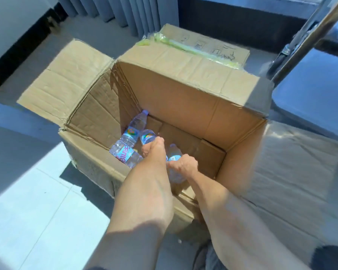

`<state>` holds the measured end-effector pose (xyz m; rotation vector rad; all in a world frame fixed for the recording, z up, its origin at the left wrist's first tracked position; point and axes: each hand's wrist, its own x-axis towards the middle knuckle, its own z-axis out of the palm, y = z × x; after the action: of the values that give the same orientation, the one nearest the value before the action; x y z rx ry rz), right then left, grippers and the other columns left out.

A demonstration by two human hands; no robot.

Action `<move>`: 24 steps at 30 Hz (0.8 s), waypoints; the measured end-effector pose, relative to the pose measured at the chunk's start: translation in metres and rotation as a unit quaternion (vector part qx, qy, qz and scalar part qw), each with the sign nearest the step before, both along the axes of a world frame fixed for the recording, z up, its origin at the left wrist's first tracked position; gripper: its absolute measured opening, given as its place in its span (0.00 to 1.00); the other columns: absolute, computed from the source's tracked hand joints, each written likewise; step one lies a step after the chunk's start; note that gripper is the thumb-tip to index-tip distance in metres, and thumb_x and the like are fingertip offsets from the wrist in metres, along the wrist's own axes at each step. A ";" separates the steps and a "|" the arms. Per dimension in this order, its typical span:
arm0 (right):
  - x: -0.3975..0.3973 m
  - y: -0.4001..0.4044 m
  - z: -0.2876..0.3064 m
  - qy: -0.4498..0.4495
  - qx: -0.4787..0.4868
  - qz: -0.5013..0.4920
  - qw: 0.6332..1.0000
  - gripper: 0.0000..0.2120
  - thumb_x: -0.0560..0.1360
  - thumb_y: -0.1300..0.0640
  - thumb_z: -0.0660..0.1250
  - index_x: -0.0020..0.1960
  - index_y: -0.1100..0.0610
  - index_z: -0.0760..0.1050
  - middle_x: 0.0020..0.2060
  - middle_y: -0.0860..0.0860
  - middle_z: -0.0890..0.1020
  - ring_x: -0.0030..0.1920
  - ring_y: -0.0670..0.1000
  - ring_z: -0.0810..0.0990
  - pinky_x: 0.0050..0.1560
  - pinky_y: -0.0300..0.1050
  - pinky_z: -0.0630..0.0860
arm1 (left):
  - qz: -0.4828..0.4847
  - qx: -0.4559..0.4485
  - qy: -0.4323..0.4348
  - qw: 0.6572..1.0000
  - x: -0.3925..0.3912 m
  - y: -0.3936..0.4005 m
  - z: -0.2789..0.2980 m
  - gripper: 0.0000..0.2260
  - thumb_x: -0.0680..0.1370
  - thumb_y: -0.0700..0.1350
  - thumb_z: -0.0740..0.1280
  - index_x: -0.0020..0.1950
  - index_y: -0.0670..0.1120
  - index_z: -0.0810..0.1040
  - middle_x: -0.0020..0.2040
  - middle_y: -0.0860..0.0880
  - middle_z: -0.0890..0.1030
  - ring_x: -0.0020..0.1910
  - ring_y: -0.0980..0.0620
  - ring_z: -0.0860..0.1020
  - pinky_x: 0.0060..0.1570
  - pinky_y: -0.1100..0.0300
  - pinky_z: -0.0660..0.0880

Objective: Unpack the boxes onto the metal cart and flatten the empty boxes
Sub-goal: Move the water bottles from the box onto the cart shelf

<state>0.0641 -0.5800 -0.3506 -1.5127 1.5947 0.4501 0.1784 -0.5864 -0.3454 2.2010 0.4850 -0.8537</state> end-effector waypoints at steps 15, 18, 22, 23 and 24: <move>-0.112 -0.058 0.195 -0.297 -0.051 -0.141 0.943 0.11 0.67 0.48 0.72 0.41 0.56 0.82 0.42 0.55 0.82 0.44 0.53 0.79 0.46 0.46 0.75 | 0.007 -0.302 -0.007 0.953 -0.121 -0.012 0.136 0.41 0.55 0.63 0.75 0.61 0.42 0.73 0.59 0.42 0.79 0.51 0.44 0.81 0.54 0.46 0.79; -0.147 -0.050 0.224 -0.352 -0.090 -0.200 0.910 0.15 0.71 0.45 0.72 0.49 0.55 0.80 0.45 0.54 0.82 0.46 0.52 0.80 0.44 0.45 0.75 | 0.013 -0.378 0.019 0.925 -0.164 -0.017 0.171 0.36 0.67 0.58 0.76 0.67 0.42 0.69 0.62 0.43 0.76 0.46 0.48 0.80 0.48 0.53 0.78; -0.202 -0.043 0.253 -0.396 -0.191 -0.213 0.873 0.26 0.65 0.33 0.71 0.48 0.54 0.82 0.42 0.50 0.83 0.39 0.47 0.79 0.35 0.39 0.70 | -0.032 -0.421 0.017 0.906 -0.215 -0.030 0.205 0.38 0.63 0.62 0.75 0.64 0.44 0.66 0.64 0.48 0.68 0.56 0.50 0.73 0.55 0.56 0.71; -0.218 -0.041 0.260 -0.404 -0.206 -0.215 0.865 0.24 0.66 0.34 0.72 0.47 0.55 0.82 0.40 0.49 0.82 0.37 0.45 0.78 0.34 0.37 0.70 | -0.034 -0.425 0.007 0.905 -0.228 -0.033 0.215 0.37 0.60 0.61 0.74 0.60 0.43 0.68 0.61 0.47 0.70 0.54 0.49 0.74 0.55 0.54 0.73; -0.233 -0.040 0.265 -0.414 -0.216 -0.228 0.854 0.23 0.66 0.35 0.72 0.45 0.55 0.82 0.38 0.49 0.82 0.36 0.44 0.78 0.33 0.34 0.71 | -0.042 -0.438 -0.005 0.898 -0.241 -0.035 0.224 0.36 0.57 0.60 0.73 0.57 0.41 0.71 0.57 0.46 0.73 0.50 0.48 0.76 0.52 0.52 0.76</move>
<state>-0.1686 -0.6205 -0.0855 -1.2839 1.2915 -0.7920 -0.0628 -0.6213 -0.1212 1.3877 -0.0313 -0.8764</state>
